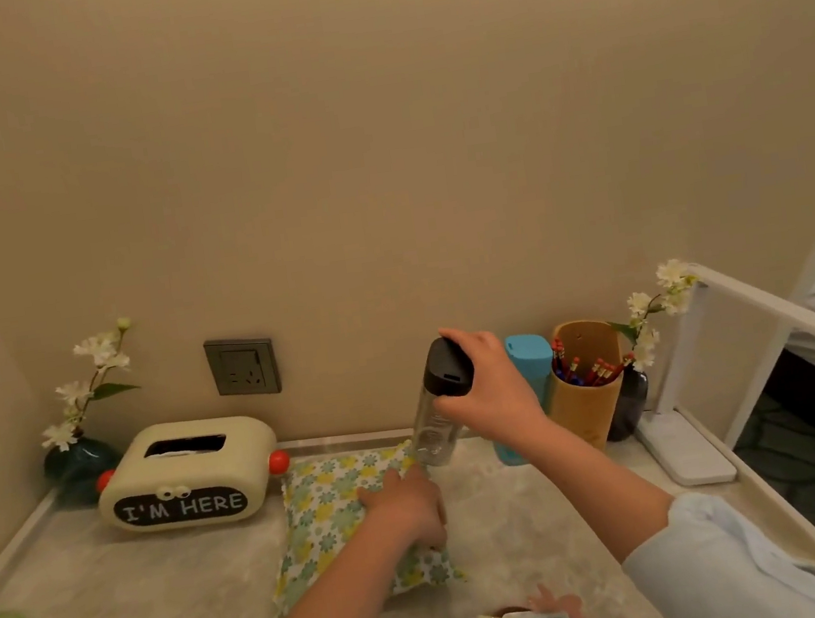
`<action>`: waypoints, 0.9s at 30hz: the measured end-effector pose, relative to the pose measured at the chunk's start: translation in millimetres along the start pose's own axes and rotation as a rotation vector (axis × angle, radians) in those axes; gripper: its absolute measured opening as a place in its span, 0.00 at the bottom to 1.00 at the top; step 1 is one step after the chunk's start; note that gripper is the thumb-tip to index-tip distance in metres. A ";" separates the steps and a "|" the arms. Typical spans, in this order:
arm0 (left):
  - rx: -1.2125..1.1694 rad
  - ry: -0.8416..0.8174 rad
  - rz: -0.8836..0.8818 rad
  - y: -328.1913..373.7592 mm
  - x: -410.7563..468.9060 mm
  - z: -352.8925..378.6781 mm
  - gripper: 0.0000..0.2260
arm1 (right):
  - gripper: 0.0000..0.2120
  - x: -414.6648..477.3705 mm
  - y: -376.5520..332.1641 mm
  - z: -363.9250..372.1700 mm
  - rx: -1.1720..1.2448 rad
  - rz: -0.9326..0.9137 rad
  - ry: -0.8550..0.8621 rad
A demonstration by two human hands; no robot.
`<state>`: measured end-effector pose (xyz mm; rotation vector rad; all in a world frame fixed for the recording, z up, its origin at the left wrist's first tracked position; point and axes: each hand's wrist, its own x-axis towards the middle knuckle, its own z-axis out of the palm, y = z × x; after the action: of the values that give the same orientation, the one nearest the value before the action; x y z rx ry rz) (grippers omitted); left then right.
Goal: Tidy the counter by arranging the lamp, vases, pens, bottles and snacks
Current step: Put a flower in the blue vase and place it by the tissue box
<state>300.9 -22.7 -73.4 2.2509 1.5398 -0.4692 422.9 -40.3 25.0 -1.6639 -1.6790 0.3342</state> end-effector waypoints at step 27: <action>-0.803 0.381 0.188 24.1 72.0 -46.1 0.31 | 0.31 95.5 38.0 -33.5 -0.728 -0.053 -0.430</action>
<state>351.3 49.9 -64.0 1.8443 1.3143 0.5749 483.8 44.3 53.6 -2.1623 -2.3505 0.0421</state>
